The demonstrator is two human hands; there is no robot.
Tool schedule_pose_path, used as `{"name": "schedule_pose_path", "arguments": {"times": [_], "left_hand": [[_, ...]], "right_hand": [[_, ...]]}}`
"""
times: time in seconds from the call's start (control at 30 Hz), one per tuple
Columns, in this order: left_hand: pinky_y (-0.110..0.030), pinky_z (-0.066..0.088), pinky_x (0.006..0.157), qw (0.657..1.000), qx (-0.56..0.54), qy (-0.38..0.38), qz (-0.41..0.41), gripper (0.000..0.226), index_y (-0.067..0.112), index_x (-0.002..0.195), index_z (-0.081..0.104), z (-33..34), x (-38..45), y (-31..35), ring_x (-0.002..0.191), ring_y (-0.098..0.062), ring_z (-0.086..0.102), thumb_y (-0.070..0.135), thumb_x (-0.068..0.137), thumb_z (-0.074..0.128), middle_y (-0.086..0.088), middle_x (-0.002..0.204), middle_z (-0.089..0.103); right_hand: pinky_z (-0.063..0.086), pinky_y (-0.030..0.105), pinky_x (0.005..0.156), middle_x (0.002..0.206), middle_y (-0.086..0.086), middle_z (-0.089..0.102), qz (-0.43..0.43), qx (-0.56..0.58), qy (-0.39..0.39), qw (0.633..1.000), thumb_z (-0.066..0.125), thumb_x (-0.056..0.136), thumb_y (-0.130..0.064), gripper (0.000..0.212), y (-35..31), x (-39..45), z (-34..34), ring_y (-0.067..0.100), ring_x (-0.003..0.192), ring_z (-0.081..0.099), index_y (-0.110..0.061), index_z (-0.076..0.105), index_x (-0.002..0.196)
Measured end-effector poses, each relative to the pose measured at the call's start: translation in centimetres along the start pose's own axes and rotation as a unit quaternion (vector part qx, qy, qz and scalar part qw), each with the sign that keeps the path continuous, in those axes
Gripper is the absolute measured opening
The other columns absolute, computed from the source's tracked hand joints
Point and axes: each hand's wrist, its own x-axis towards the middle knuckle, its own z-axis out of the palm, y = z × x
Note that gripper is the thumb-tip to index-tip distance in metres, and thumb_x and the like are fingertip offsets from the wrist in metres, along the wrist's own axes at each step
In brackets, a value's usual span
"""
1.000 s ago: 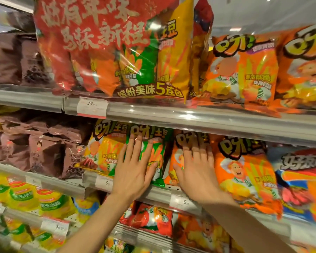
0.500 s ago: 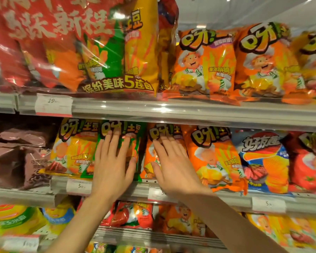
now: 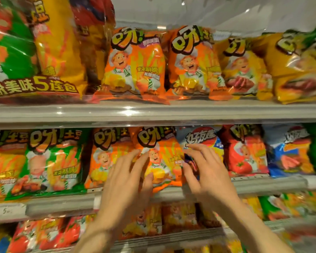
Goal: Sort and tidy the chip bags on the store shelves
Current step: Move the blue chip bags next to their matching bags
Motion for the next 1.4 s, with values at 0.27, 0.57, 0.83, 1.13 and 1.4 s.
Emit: {"name": "schedule_pose_path", "arguments": {"times": [0.27,0.57,0.83,1.13,1.4], "left_hand": [[-0.051,0.037,0.108,0.991,0.109,-0.017,0.069,0.054,0.015,0.133,0.061,5.7,3.9,7.5,0.132,-0.036,0.048,0.048,0.091,0.054,-0.015,0.141,0.055],[-0.052,0.032,0.114,0.973,0.214,-0.079,0.027,0.062,0.016,0.142,0.053,7.7,5.3,8.3,0.135,-0.035,0.044,0.059,0.100,0.036,-0.013,0.140,0.053],[-0.049,0.033,0.112,0.971,0.227,-0.070,0.040,0.067,0.014,0.144,0.051,7.5,5.3,7.3,0.129,-0.033,0.047,0.061,0.100,0.035,-0.011,0.137,0.055],[-0.050,0.032,0.114,0.971,0.222,-0.086,0.034,0.072,0.010,0.142,0.051,7.7,6.0,6.2,0.134,-0.033,0.044,0.063,0.101,0.026,-0.014,0.143,0.052],[-0.046,0.030,0.116,0.984,0.156,-0.076,0.048,0.067,0.011,0.142,0.052,7.8,5.5,6.4,0.134,-0.030,0.044,0.061,0.101,0.033,-0.011,0.143,0.051]], "right_hand": [[0.037,0.036,0.098,0.128,0.009,0.051,0.137,-0.043,-0.013,0.990,0.050,0.096,-0.044,0.052,7.9,1.7,-3.1,0.029,0.120,0.050,-0.010,0.052,0.136],[0.041,0.034,0.094,0.125,0.012,0.055,0.150,-0.059,-0.123,0.979,0.041,0.092,-0.069,0.077,9.6,3.9,-2.8,0.028,0.119,0.051,-0.004,0.045,0.135],[0.045,0.036,0.089,0.139,0.013,0.043,0.171,0.019,-0.115,0.978,0.051,0.093,-0.062,0.079,9.0,3.8,-1.7,0.033,0.119,0.056,-0.006,0.031,0.145],[0.041,0.035,0.100,0.143,0.011,0.043,0.173,0.114,-0.049,0.977,0.066,0.091,-0.048,0.079,9.6,4.4,-2.0,0.030,0.131,0.047,-0.013,0.028,0.152],[0.046,0.039,0.102,0.133,0.009,0.056,0.204,0.172,-0.047,0.963,0.071,0.084,-0.055,0.075,10.9,4.8,-3.1,0.027,0.126,0.052,-0.012,0.046,0.140]]}}
